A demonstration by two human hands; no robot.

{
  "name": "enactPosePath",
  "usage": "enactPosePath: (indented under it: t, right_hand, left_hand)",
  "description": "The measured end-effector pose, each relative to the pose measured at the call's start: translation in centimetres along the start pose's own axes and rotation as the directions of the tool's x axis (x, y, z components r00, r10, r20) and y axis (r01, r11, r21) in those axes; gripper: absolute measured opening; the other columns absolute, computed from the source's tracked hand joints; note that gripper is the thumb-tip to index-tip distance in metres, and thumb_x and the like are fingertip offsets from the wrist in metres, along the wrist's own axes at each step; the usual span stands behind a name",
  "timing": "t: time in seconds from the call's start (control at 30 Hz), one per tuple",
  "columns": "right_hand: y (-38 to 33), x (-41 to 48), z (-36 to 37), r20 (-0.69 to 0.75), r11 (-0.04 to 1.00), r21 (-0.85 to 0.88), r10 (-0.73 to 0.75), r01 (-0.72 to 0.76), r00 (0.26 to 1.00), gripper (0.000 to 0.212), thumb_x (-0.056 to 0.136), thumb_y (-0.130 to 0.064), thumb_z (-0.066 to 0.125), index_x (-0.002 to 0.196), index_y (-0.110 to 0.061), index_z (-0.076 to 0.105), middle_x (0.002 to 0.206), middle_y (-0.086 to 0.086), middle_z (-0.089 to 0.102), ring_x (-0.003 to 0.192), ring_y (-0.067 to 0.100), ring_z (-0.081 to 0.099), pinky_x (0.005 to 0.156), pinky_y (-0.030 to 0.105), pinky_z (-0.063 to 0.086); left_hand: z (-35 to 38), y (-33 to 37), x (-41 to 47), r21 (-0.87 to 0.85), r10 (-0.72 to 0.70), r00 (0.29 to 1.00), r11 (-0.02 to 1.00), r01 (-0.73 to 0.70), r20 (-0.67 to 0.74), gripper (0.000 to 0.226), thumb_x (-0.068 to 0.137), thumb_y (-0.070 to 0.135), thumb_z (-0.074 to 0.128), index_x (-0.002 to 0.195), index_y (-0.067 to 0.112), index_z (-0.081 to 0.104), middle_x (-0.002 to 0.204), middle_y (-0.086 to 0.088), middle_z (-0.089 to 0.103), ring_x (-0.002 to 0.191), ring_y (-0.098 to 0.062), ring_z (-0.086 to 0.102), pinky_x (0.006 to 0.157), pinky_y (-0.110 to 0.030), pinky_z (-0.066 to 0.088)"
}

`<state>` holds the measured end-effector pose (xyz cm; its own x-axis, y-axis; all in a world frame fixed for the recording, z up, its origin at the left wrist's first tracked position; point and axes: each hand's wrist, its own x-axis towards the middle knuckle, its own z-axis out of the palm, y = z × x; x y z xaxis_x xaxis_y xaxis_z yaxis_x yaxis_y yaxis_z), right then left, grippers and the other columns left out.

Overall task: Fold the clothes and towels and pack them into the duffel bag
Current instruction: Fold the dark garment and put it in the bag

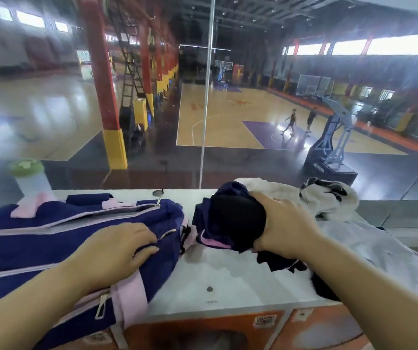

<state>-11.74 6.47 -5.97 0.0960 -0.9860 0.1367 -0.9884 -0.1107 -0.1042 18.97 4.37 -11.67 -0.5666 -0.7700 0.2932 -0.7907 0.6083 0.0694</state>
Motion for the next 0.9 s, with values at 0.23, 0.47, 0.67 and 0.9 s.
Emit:
enactPosePath:
  t: [0.23, 0.47, 0.67, 0.9]
  right_hand:
    - [-5.7, 1.1, -1.2, -0.198, 0.974, 0.184, -0.099, 0.136, 0.975, 0.071, 0.057, -0.046, 0.072, 0.120, -0.041, 0.040, 0.092, -0.013, 0.063, 0.082, 0.018, 0.060, 0.067, 0.034, 0.051]
    - [-11.9, 3.0, 2.2, -0.197, 0.942, 0.164, -0.260, 0.293, 0.945, 0.078, 0.061, -0.046, 0.068, 0.129, -0.041, 0.031, 0.106, -0.008, 0.062, 0.093, 0.023, 0.060, 0.079, 0.042, 0.052]
    - [-14.4, 4.0, 6.1, -0.133, 0.922, -0.149, -0.377, 0.358, 0.917, 0.081, 0.062, -0.046, 0.061, 0.136, -0.035, 0.031, 0.110, -0.005, 0.062, 0.103, 0.027, 0.058, 0.083, 0.041, 0.045]
    - [-13.8, 4.1, 8.1, -0.005, 0.870, -0.265, -0.432, 0.416, 0.902, 0.092, 0.045, -0.040, 0.077, 0.129, -0.032, 0.039, 0.098, 0.002, 0.066, 0.090, 0.031, 0.063, 0.074, 0.046, 0.048]
  left_hand:
    - [-0.3, -6.1, -5.3, 0.087, -0.236, 0.953, 0.971, 0.224, 0.190, 0.027, 0.093, 0.047, 0.041, 0.113, 0.038, 0.056, 0.114, 0.019, 0.059, 0.104, -0.002, 0.055, 0.087, -0.022, 0.045]
    - [1.2, -11.2, -6.7, 0.038, -0.343, 0.877, 0.936, 0.351, 0.336, 0.020, 0.092, 0.023, 0.047, 0.103, 0.031, 0.060, 0.104, 0.009, 0.056, 0.096, -0.010, 0.055, 0.090, -0.032, 0.045]
    - [2.3, -11.7, -6.4, 0.290, -0.353, 0.819, 0.927, 0.239, 0.453, 0.045, 0.087, 0.034, 0.053, 0.130, 0.028, 0.041, 0.122, -0.001, 0.048, 0.113, -0.023, 0.048, 0.078, -0.035, 0.044]
    - [3.1, -12.2, -5.0, 0.214, -0.325, 0.875, 0.941, 0.262, 0.359, 0.023, 0.086, 0.015, 0.048, 0.107, 0.020, 0.056, 0.107, -0.003, 0.063, 0.096, -0.025, 0.058, 0.072, -0.034, 0.041]
